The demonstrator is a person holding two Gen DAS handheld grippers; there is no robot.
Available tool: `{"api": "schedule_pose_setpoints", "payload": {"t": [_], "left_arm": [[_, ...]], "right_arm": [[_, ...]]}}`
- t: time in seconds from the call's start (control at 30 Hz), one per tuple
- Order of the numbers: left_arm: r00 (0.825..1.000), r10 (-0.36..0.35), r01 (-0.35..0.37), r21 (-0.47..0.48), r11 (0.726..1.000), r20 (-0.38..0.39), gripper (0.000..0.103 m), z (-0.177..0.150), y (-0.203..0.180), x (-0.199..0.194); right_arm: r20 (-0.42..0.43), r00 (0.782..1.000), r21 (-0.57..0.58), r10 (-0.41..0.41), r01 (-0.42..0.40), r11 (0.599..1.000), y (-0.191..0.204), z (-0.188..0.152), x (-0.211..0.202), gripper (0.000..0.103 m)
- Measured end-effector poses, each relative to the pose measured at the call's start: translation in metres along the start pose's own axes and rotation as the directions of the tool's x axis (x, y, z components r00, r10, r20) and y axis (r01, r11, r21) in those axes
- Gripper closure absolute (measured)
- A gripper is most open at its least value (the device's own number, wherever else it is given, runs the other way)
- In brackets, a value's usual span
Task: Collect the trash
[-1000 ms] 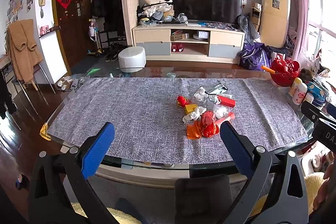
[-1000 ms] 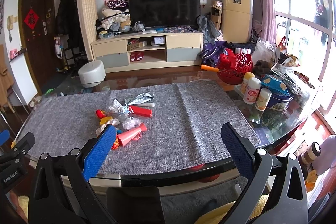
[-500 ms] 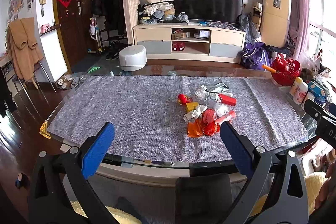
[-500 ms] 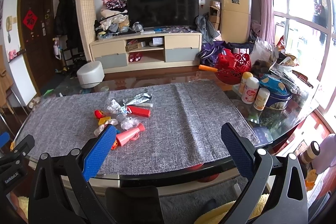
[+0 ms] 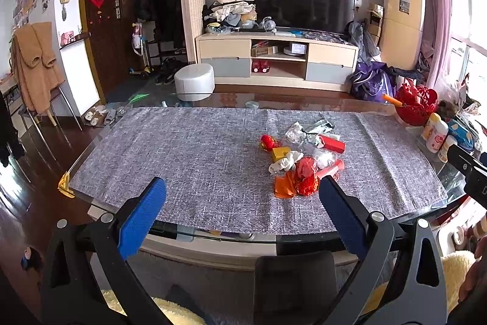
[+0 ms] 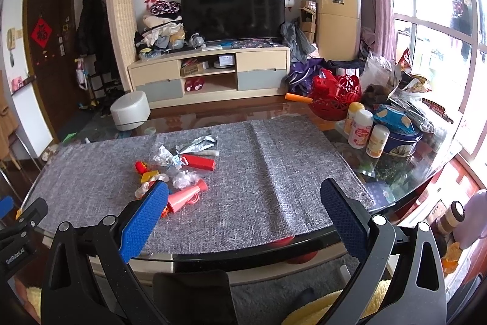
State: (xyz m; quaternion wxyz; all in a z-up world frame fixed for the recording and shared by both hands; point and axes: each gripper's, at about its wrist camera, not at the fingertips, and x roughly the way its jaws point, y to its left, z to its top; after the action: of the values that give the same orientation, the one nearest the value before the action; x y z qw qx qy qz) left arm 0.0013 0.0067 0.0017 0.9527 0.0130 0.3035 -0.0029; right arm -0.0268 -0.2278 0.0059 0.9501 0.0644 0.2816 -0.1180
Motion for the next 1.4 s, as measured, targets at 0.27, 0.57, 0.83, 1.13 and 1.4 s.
{"api": "schedule_pose_setpoints", "payload": {"t": [0.27,0.57,0.83,1.13,1.4], "left_arm": [[1.0,0.025,-0.025,0.05,0.998,-0.004,0.008,0.001,-0.001,0.01],[0.995,0.029,-0.021,0.092,0.996,-0.092,0.008,-0.002,0.001,0.063],[0.979,-0.01,0.034,0.115,0.993,-0.203,0.013,-0.015,-0.004,0.122],[0.958,-0.06,0.098,0.122,0.988,-0.28,0.024,-0.027,-0.009,0.162],[0.945,-0.069,0.109,0.107,0.988,-0.321,0.026,-0.03,-0.009,0.185]], "right_arm": [[-0.017,0.999,0.011,0.031,-0.031,0.999,-0.001,0.003,0.012,0.003],[-0.112,0.994,-0.047,0.008,-0.014,0.999,0.012,-0.009,0.07,0.003],[-0.215,0.974,-0.08,0.067,-0.086,0.993,0.038,-0.025,0.129,0.005],[-0.375,0.912,-0.057,0.168,-0.204,0.977,0.055,-0.048,0.194,0.05],[-0.411,0.881,-0.072,0.233,-0.286,0.955,0.075,-0.055,0.207,0.049]]}}
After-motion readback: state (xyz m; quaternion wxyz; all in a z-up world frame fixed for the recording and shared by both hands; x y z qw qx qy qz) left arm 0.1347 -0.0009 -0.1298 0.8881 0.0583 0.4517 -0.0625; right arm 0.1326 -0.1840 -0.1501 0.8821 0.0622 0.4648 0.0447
